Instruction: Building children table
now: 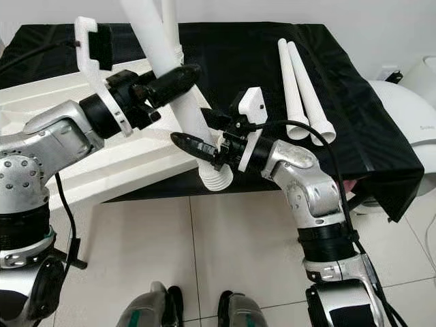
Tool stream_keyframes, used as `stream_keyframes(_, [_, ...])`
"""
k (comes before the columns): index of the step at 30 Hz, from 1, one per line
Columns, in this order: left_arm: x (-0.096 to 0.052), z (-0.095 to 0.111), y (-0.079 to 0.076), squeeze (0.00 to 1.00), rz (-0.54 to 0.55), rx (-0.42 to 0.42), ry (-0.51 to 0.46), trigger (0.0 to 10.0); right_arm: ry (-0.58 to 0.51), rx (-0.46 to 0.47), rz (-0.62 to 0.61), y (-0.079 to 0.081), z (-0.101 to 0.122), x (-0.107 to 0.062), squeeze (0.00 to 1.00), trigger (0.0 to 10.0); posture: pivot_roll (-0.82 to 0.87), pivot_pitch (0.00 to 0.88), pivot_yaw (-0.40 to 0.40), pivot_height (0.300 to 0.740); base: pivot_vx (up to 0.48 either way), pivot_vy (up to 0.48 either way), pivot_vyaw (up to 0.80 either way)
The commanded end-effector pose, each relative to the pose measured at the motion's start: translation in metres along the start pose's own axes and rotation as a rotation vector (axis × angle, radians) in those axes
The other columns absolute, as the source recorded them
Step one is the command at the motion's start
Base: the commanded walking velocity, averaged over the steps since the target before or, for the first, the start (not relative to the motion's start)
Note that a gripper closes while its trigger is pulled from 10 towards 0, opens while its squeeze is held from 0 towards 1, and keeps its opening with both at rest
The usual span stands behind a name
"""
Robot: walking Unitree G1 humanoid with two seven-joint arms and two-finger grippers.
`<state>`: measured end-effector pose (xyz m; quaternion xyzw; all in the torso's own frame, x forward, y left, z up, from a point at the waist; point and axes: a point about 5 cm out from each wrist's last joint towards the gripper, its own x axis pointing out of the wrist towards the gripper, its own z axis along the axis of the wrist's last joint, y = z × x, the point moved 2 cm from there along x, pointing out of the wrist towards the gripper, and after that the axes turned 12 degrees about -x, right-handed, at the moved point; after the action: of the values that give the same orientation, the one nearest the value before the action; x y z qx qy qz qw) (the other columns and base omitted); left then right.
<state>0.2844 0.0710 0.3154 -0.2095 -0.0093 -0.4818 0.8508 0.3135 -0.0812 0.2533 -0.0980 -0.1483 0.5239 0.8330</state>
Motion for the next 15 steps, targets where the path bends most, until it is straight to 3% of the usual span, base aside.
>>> stream_keyframes(1, [0.002, -0.019, -0.020, 0.00, -0.201, 0.020, 0.120, 10.0, 0.015, 0.010, -0.007, -0.003, 0.002, 0.000, 0.00, 10.0, -0.04, 0.140, -0.043, 0.740, 0.000, 0.000, 0.00])
stream_keyframes(11, [0.002, -0.026, -0.016, 0.00, -0.184, 0.041, 0.157, 10.0, 0.111, 0.033, 0.041, 0.003, -0.005, -0.002, 0.00, 10.0, -0.04, 0.142, -0.034, 0.740, 0.000, 0.000, 0.00])
stream_keyframes(15, [0.004, -0.020, -0.017, 0.00, -0.192, 0.058, 0.143, 10.0, 0.161, 0.047, 0.083, 0.009, -0.012, -0.004, 0.00, 10.0, -0.04, 0.142, -0.034, 0.740, 0.000, 0.000, 0.00])
